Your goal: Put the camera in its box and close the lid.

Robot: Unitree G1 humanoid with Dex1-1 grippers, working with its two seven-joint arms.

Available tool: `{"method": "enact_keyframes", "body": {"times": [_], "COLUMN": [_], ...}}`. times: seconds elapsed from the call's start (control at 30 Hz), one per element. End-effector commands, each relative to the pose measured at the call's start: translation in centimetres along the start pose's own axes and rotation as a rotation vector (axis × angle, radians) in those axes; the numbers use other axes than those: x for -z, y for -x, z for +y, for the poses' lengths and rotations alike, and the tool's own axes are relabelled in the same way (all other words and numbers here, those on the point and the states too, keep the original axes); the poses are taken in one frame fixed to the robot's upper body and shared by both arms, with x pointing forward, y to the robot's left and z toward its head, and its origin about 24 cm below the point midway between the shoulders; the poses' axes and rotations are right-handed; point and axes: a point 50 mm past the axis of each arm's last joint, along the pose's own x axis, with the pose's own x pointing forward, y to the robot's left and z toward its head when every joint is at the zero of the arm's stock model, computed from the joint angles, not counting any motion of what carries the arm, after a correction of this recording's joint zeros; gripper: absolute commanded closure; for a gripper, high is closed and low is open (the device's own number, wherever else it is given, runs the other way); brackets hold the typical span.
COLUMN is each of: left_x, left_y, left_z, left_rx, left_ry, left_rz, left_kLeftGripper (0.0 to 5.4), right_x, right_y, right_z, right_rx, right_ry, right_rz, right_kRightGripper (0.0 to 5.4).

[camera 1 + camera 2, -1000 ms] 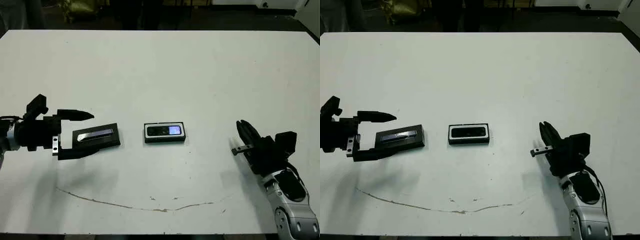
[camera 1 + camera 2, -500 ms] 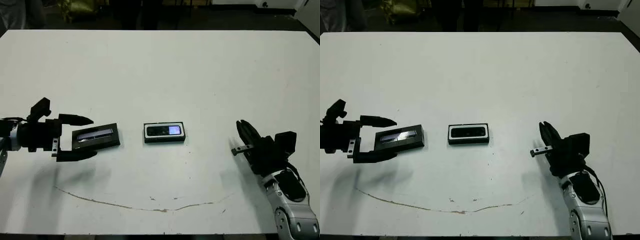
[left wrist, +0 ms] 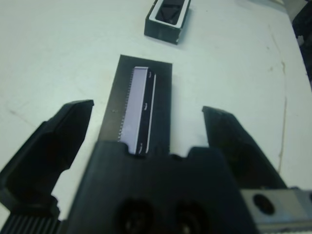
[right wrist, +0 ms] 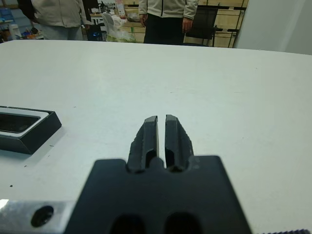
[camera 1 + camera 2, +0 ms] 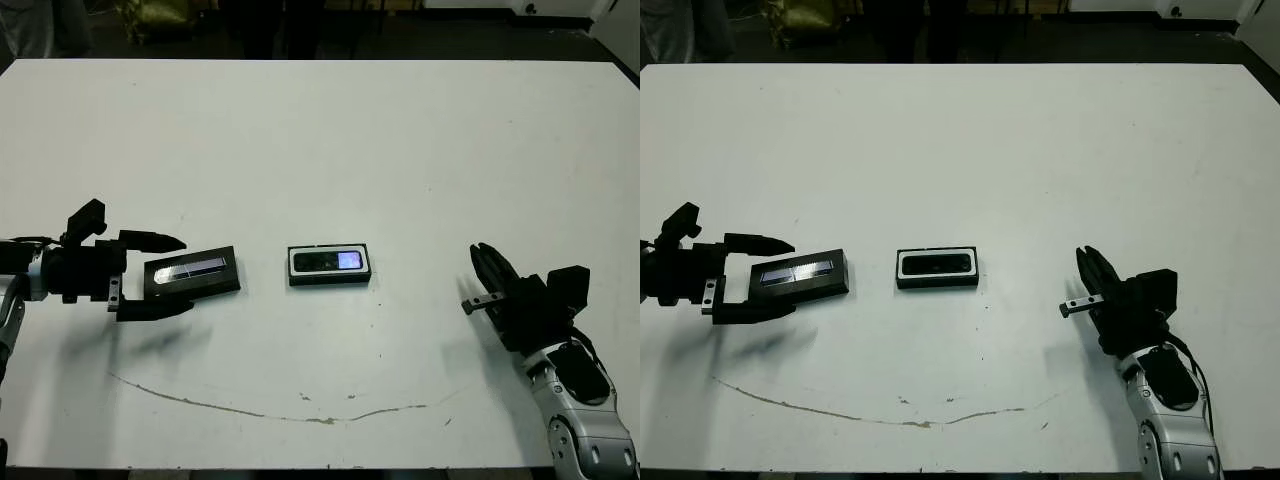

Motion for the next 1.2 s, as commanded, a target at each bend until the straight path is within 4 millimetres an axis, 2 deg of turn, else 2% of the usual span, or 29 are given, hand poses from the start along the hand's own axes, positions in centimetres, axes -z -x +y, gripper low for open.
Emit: {"method": "enact_keyframes", "body": {"times": [0.03,0.8,0.9,1.2], "left_x": [0.6,1.7,1.8,2.0], "left_y": [-0.2,0.3,0.3,0.3], "left_z": [0.0,0.1,0.2,0.1], "left_rx": [-0.003,0.036,0.013,-0.040], "left_ry": [0.014,0.096,0.075,0.144], "left_rz": [0.033,0.096,0.104,0.105], "left_kLeftGripper": [0.01,0.01,0.37,2.52], "right_x": [0.7,0.6,0.6,0.6], "right_y": [0.4,0.4,0.4,0.5], "right_z": [-0.2,-0.3,-0.3,-0.4], "right_rx": [0.014,0.006,0.007,0.021], "right_ry": [0.006,-0.012,-0.016,-0.009], "right_rz": [0.031,0.030,0.032,0.046], "right_kRightGripper": [5.40,5.40,5.40,5.40]}}
